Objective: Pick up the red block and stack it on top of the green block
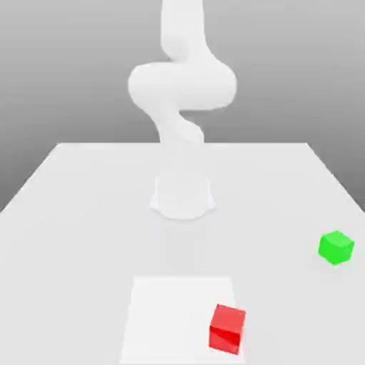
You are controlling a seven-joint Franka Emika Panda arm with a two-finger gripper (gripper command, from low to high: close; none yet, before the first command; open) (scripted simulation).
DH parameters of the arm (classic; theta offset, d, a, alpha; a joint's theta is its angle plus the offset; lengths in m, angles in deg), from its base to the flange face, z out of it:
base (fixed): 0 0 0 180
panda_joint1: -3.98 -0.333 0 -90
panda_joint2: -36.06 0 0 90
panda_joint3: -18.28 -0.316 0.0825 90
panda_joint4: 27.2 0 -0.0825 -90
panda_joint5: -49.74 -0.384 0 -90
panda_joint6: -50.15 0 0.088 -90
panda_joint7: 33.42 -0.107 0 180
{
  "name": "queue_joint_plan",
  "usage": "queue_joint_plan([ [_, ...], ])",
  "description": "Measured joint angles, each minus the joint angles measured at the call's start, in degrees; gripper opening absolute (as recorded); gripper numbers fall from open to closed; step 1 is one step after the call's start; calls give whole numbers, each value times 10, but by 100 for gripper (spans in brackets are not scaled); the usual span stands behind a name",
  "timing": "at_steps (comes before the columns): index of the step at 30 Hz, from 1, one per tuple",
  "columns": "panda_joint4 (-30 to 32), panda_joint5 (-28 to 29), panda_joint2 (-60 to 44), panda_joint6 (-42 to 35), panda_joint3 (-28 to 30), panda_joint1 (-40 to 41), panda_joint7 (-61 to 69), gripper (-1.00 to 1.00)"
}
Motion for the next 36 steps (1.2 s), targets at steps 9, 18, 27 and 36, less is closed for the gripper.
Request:
queue_joint_plan([
  [9, 42, -52, -185, 71, 69, -104, 238, 0],
  [18, 82, -90, -364, 142, 84, -157, 461, 0],
  [27, 116, -47, -530, 231, 76, -168, 600, 0],
  [36, 105, -74, -609, 293, 47, -146, 625, -100],
])
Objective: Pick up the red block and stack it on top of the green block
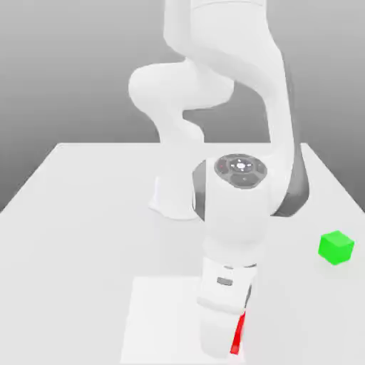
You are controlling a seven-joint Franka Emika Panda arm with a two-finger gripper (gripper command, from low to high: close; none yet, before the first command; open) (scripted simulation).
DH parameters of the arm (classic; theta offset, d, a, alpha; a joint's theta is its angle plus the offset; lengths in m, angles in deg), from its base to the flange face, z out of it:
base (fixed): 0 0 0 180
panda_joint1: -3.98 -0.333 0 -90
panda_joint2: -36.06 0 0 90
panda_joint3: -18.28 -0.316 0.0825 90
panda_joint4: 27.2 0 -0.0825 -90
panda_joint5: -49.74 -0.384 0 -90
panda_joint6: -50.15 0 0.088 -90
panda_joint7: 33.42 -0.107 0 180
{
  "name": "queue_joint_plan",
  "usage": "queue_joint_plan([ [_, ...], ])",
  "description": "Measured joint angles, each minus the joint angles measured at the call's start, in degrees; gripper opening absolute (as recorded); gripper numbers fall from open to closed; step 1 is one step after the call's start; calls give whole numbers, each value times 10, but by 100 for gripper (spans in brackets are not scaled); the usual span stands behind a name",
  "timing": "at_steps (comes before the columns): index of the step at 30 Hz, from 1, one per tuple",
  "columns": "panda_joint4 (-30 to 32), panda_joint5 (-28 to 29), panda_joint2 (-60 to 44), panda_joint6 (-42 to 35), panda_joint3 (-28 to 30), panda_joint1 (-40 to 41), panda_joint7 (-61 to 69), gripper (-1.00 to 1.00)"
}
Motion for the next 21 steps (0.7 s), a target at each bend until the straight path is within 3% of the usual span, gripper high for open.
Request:
queue_joint_plan([
  [7, 15, 38, 87, -71, 22, -17, -29, -100],
  [9, 28, 43, 111, -85, -5, -45, -49, -100],
  [19, 102, 66, 216, -112, -165, -286, -175, -100],
  [21, 109, 80, 202, -91, -161, -352, -198, -100],
])
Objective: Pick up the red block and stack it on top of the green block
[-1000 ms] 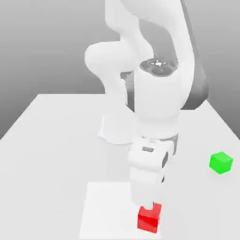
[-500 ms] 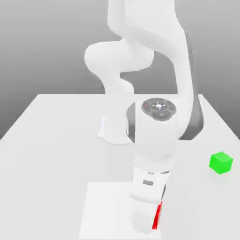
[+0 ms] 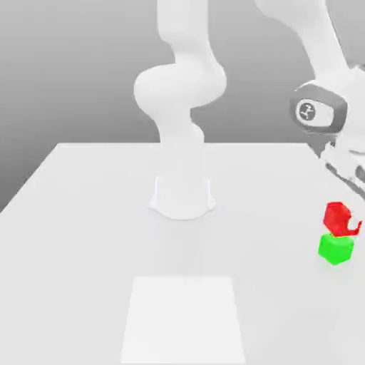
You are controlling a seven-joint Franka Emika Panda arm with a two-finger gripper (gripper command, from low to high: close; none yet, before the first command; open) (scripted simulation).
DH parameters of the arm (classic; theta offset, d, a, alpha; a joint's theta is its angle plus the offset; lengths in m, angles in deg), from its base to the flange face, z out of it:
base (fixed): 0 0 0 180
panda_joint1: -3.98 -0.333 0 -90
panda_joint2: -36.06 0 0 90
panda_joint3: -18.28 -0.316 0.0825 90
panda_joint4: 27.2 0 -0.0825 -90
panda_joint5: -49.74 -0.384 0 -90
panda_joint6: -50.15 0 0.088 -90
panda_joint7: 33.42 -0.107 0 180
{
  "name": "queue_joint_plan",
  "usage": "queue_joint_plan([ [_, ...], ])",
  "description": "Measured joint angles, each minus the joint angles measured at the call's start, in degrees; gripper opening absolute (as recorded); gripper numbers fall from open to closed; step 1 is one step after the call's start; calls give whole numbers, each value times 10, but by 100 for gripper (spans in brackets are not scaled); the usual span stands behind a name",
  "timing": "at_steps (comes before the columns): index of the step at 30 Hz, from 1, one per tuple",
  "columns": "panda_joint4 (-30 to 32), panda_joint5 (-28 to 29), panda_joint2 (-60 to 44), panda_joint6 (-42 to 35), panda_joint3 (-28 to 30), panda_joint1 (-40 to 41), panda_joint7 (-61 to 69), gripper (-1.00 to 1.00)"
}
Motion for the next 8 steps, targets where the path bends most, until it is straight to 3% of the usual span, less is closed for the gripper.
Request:
queue_joint_plan([
  [4, -1, 25, -74, 73, 35, 5, -22, -100],
  [5, -2, 30, -87, 86, 38, 5, -25, 100],
  [8, -2, 30, -87, 86, 38, 5, -25, 100],
])
